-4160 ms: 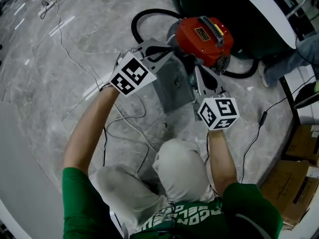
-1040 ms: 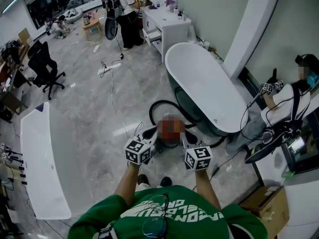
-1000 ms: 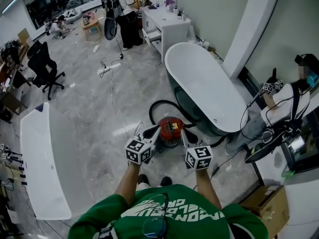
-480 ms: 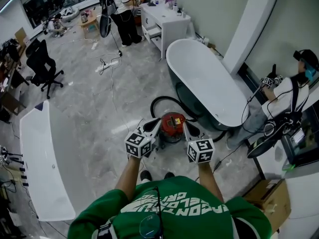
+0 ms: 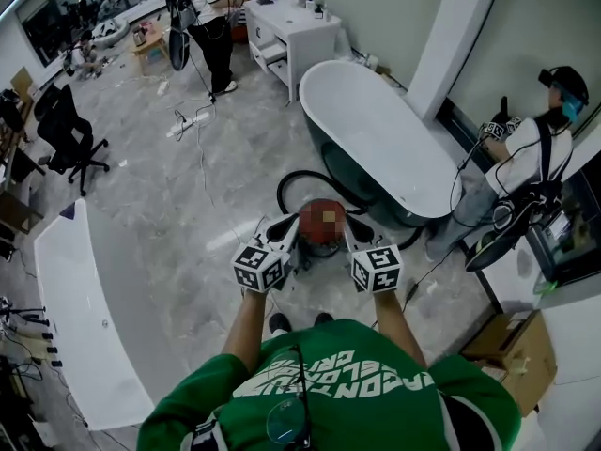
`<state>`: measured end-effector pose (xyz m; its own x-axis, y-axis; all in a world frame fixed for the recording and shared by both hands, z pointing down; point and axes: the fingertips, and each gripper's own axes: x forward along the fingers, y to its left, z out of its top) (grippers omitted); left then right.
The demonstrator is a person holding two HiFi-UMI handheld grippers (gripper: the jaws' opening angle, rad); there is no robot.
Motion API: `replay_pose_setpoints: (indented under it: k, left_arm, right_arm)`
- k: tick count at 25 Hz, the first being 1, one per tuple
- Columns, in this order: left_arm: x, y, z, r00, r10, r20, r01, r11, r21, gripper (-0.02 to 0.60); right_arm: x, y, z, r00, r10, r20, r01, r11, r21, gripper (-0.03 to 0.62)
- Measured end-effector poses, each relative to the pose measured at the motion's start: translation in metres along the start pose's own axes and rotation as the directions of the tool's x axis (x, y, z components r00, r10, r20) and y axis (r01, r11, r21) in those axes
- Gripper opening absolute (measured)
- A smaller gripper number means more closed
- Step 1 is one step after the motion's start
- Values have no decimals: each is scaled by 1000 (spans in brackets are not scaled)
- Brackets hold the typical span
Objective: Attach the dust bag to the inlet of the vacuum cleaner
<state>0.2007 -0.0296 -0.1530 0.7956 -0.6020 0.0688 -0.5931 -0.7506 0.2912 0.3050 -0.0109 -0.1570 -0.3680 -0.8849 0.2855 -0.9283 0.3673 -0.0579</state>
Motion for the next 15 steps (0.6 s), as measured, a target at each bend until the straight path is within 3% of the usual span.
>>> replay_pose_setpoints:
  k: [15]
  left_arm:
    - [15,-22,1,998,-59,7,59,997,-48,3]
  right_arm:
    - [-18,-21,1,998,-58,22,57,997,43,8]
